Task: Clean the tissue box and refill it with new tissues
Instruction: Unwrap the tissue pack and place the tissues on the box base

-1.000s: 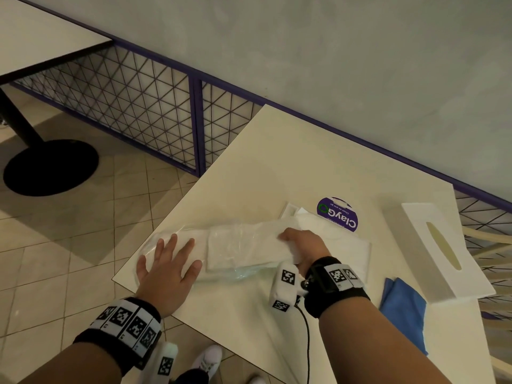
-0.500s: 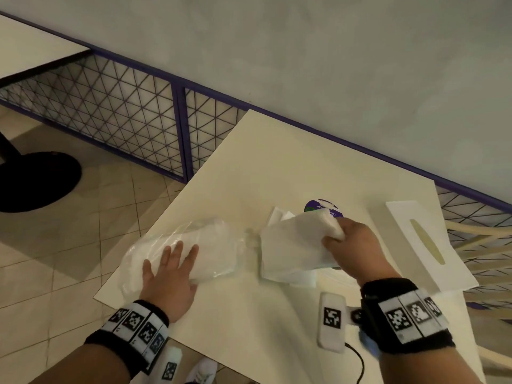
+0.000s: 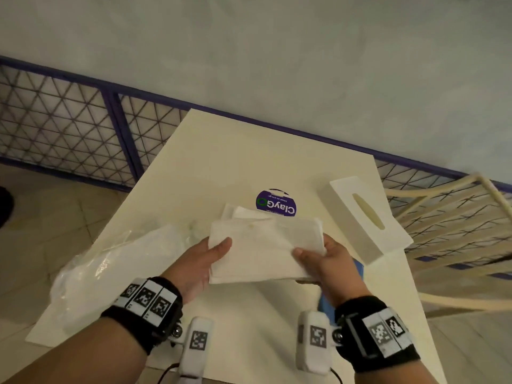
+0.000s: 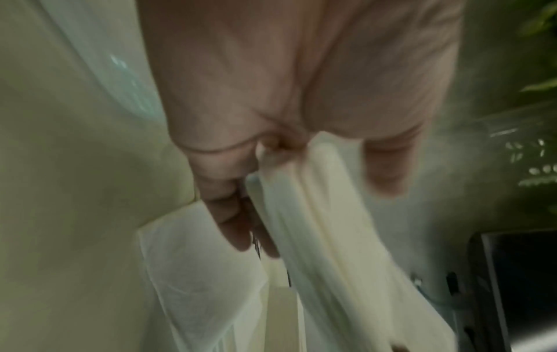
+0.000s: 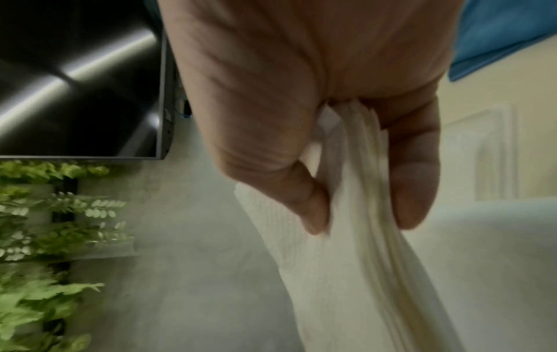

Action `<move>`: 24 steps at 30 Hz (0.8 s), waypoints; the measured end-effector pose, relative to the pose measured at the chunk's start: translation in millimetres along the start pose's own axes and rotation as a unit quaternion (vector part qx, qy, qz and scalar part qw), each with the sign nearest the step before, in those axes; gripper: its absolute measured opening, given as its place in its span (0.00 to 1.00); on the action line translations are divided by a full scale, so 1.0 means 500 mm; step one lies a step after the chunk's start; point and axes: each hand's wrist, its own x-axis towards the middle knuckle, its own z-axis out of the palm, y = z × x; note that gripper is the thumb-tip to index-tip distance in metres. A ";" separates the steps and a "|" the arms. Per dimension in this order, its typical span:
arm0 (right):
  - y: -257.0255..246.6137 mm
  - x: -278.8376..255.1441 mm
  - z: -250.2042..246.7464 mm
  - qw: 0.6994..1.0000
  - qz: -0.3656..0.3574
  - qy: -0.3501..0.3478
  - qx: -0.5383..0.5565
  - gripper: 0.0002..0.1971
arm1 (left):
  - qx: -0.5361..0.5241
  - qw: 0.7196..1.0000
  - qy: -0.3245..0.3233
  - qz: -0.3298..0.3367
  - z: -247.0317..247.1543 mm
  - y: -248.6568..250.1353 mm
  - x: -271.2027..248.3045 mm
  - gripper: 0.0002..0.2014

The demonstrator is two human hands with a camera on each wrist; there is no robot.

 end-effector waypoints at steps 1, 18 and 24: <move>0.006 0.013 0.003 1.000 0.004 0.008 0.002 0.15 | 0.060 0.998 0.030 0.017 0.009 -0.002 0.010 0.21; 0.177 0.130 0.001 0.966 0.126 0.106 -0.199 0.16 | 0.559 0.807 0.192 -0.002 0.014 -0.118 0.154 0.16; 0.196 0.088 -0.055 0.985 0.145 0.094 -0.019 0.24 | 0.541 0.766 0.047 0.344 0.045 -0.062 0.067 0.19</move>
